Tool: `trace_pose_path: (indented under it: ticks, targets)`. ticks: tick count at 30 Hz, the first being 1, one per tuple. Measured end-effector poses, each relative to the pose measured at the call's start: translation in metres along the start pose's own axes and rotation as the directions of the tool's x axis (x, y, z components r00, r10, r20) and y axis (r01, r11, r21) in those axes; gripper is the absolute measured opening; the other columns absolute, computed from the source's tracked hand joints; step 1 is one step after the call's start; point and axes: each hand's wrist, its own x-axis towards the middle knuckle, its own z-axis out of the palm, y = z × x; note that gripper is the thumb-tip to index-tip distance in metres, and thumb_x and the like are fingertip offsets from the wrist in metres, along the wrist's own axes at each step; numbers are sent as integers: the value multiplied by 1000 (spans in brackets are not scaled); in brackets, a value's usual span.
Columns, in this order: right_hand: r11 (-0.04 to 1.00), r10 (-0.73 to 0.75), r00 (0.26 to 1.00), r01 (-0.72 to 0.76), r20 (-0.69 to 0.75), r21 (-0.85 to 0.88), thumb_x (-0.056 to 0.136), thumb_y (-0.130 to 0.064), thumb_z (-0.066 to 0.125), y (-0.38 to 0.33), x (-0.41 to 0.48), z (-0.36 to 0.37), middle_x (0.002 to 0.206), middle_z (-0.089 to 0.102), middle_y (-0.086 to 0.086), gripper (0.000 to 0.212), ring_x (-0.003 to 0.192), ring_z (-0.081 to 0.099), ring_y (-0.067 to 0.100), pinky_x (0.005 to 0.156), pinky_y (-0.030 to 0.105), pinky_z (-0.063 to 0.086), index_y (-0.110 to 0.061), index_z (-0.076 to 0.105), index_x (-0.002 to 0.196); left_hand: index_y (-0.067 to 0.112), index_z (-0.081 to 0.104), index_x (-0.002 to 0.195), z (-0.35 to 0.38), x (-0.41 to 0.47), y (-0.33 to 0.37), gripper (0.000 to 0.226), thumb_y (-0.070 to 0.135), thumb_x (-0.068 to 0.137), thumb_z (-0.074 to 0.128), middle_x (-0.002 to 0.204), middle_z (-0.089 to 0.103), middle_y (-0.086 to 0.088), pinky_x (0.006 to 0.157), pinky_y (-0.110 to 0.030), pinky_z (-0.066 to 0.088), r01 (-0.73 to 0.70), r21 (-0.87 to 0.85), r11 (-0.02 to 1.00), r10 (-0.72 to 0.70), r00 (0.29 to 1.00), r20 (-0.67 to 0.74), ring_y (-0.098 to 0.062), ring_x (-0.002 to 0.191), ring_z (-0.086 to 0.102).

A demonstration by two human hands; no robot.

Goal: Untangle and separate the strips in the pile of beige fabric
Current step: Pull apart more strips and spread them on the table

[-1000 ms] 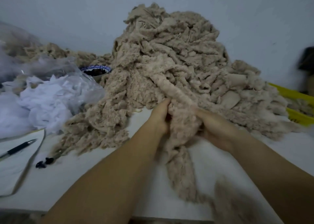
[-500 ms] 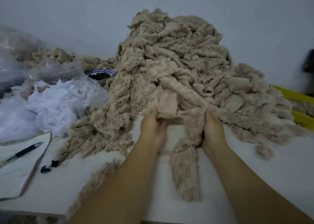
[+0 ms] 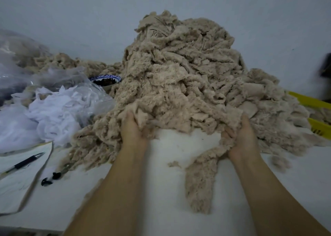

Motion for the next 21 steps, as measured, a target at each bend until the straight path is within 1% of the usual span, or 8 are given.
trace_pose_path:
  ticks: [2, 4, 6, 8, 11, 13, 16, 21]
  targets:
    - [983, -96, 995, 97, 16, -155, 104, -35, 46, 6, -1, 6, 52, 58, -9, 31, 35, 50, 2, 34, 14, 38, -20, 61, 82, 9, 64, 111, 8, -7, -5, 29, 28, 105, 43, 66, 64, -7, 45, -22, 43, -117, 481, 869, 101, 993, 60, -18, 50, 57]
    - [950, -101, 993, 115, 62, -291, 101, -33, 55, 15, 1, 13, 75, 64, -8, 16, 55, 60, 2, 42, 17, 48, -18, 60, 99, 6, 52, 134, 11, -10, -17, 40, 27, 101, 47, 117, 61, -17, 83, -39, 49, -250, 835, 490, 209, 964, 166, -29, 102, 60]
    - [954, -59, 994, 82, 89, -288, 98, -32, 60, 20, 1, 16, 111, 70, -2, 38, 93, 69, 13, 77, 32, 60, -14, 55, 131, 7, 43, 141, 16, -21, -22, 51, 32, 98, 51, 142, 41, -14, 107, -42, 34, -416, 898, 146, 460, 832, 310, -28, 131, 38]
    - [960, -46, 991, 79, 127, -267, 98, -30, 61, 20, 1, 17, 128, 67, 5, 49, 116, 65, 21, 102, 43, 51, -13, 50, 143, 11, 54, 129, 24, -34, -22, 44, 39, 94, 52, 131, 48, -6, 102, -25, 33, -660, 750, 43, 608, 613, 505, -11, 121, 41]
    - [966, -31, 981, 79, 191, -247, 99, -27, 58, 19, 2, 18, 121, 71, 11, 37, 112, 68, 26, 89, 40, 57, -8, 61, 130, 30, 59, 113, 31, -49, -36, 29, 50, 91, 60, 107, 59, 14, 71, -7, 42, -670, 651, 357, 98, 720, 687, 10, 86, 54]
    - [965, -45, 979, 93, 198, -245, 101, -29, 55, 21, 0, 22, 113, 74, 9, 32, 101, 72, 22, 72, 32, 60, -8, 66, 123, 38, 59, 104, 30, -54, -54, 22, 50, 88, 67, 96, 63, 20, 66, -14, 48, -596, 711, 372, -242, 678, 694, 8, 77, 58]
    - [961, -76, 975, 127, 208, -246, 101, -35, 52, 23, -1, 24, 108, 75, 6, 36, 95, 73, 18, 68, 27, 59, -9, 67, 120, 37, 61, 72, 30, -48, -60, 25, 31, 96, 61, 62, 58, 20, 57, -19, 42, -589, 695, 412, -181, 695, 696, 2, 57, 51]
    - [853, -92, 970, 194, 226, -484, 95, -52, 52, 24, -4, 21, 90, 76, -8, 36, 83, 72, 6, 69, 24, 57, -22, 70, 105, 33, 68, 67, 30, -40, -49, 36, 26, 100, 55, 59, 54, 4, 49, -23, 40, -200, 553, 808, -146, 843, 518, -11, 50, 45]
